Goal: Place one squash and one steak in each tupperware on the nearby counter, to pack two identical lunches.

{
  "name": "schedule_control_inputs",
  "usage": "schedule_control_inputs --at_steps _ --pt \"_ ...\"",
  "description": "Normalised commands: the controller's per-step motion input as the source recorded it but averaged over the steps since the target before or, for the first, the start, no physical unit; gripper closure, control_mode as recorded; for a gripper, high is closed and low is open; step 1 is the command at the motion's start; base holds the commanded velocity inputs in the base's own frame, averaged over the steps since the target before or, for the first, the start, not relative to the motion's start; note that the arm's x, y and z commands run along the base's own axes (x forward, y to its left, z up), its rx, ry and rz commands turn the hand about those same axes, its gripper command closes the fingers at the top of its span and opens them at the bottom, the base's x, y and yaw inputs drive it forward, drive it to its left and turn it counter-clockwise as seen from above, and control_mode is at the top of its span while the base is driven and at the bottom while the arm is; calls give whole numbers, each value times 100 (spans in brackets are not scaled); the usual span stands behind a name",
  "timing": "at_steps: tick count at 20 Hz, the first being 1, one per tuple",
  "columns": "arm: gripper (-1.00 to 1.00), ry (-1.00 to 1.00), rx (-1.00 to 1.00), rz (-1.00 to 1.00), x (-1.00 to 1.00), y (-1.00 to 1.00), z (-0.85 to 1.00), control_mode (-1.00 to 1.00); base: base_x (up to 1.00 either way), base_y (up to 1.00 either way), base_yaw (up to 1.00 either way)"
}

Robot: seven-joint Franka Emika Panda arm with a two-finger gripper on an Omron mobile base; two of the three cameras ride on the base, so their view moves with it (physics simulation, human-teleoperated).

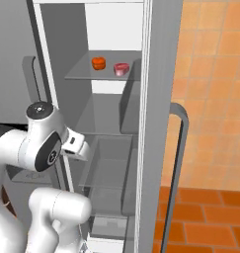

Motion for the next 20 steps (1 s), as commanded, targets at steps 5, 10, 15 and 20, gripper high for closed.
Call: schedule_control_inputs --at_steps 5,10,15,20 --pt "-100 -15 23 -55 57 0 -3 -100 0 0 0" --pt "-100 0 29 -52 49 -25 0 -100 0 0 0" --pt "-100 0 24 -19 58 -54 0 -100 0 0 0" --pt "-100 0 12 -5 93 -18 0 -100 0 0 0"
